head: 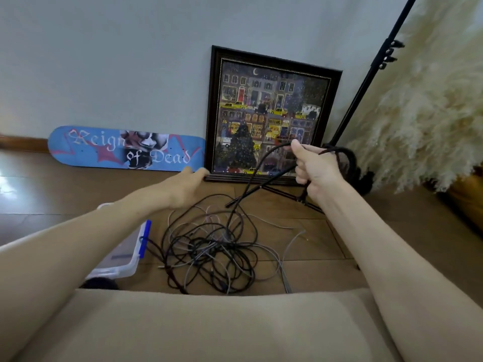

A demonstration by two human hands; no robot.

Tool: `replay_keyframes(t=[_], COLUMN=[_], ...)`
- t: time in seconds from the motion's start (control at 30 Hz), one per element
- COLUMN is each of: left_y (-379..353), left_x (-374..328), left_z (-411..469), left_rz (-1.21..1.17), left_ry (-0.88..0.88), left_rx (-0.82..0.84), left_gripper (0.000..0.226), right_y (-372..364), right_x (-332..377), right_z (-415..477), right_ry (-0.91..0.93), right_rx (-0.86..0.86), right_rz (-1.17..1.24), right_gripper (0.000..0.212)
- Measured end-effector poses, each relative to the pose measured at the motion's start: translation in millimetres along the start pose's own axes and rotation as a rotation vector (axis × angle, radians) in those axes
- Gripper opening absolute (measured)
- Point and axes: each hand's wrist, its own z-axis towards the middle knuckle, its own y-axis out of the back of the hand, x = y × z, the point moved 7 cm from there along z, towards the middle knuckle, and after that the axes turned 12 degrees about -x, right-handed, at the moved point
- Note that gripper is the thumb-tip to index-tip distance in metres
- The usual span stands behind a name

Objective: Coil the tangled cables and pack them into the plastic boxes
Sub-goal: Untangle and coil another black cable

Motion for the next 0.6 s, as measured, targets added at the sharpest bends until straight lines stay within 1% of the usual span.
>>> replay_keyframes(t=[0.07,0.13,0.2,0.23,0.3,0.33,0.37,0.43,0.47,0.53,0.6], left_y=[4,10,13,11,9,11,17,38,50,70,83], left_x=[-20,-40,-59,-67,-77,-79,-79,-74,-71,-68,-67], left_z=[8,12,9,7,0,-2,-1,3,3,1,0], left_rz=[-0.213,-0.482,-0.649,-0.720,-0.944,-1.057,-1.116,-1.021,-0.964,-0.906,-0.874], left_ry=[-0.016,0.016,0.036,0.052,0.122,0.151,0.148,0.052,0.005,-0.062,-0.131], left_rx=[-0.060,-0.103,-0.071,-0.040,0.022,0.022,-0.014,-0.188,-0.277,-0.397,-0.472], left_gripper=[0.061,0.055,0.049,0.048,0.043,0.039,0.033,0.019,0.015,0.016,0.016], right_y=[-17,-30,-38,-37,-29,-24,-19,-12,-11,-15,-22], right_x=[-1,-1,0,2,2,1,0,-4,-7,-15,-24], right_z=[-8,-16,-21,-22,-17,-14,-12,-8,-8,-14,-23], right_ry=[0.026,0.041,0.039,0.041,0.053,0.052,0.042,0.005,-0.015,-0.024,-0.020], right_rx=[0.119,0.214,0.279,0.276,0.212,0.176,0.151,0.163,0.210,0.363,0.521], right_rz=[-0.024,0.007,0.062,0.080,0.074,0.060,0.038,-0.070,-0.158,-0.384,-0.586], right_gripper=[0.023,0.023,0.023,0.023,0.023,0.024,0.025,0.027,0.028,0.023,0.018])
